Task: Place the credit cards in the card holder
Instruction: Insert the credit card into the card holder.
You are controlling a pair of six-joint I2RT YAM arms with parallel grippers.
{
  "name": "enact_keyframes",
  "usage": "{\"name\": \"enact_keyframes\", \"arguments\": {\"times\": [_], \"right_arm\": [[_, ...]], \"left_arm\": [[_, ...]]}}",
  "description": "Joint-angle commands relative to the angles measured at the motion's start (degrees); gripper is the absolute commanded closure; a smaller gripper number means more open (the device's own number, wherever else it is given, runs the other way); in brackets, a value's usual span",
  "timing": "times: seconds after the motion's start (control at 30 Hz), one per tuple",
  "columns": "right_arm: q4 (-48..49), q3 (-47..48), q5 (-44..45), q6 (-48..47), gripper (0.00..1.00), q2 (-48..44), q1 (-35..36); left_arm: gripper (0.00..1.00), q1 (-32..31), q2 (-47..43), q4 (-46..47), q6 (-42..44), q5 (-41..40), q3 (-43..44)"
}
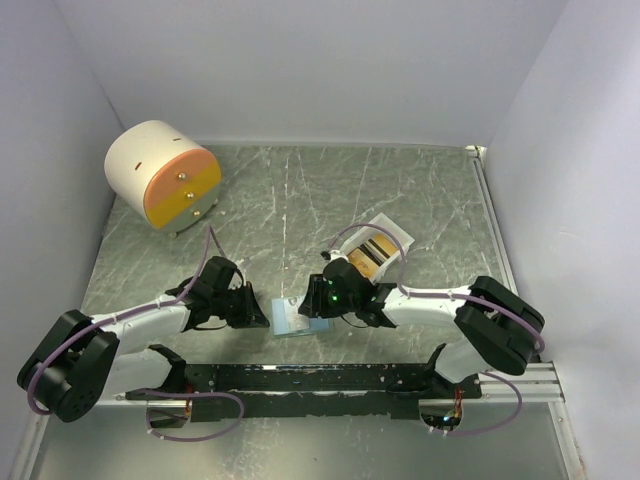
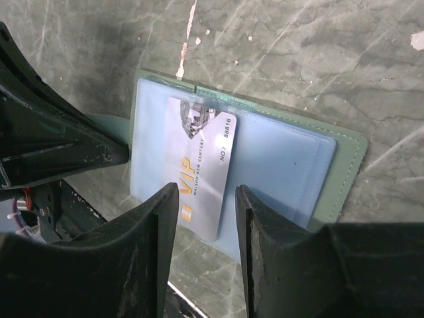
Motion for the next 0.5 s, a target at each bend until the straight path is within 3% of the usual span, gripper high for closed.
{"name": "enact_keyframes", "arguments": {"times": [0.0,0.27,0.47], "right_arm": [[-2.6,1.2,0.3,-0.7,0.59,-0.7,0.5],[0.2,1.8,-1.9,0.0,0.55,1.5,1.1],[0.5,3.4,-2.5,-0.7,0.61,2.8,1.8]], "left_arm": [[0.83,-0.3,-0.5,1.5,-0.5,0.0,-0.3],[0.83,-0.6,-0.1,1.7,-0.6,0.0,-0.3],[0.83,-0.6,0.1,1.6,-0.4,0.1,0.0]]}}
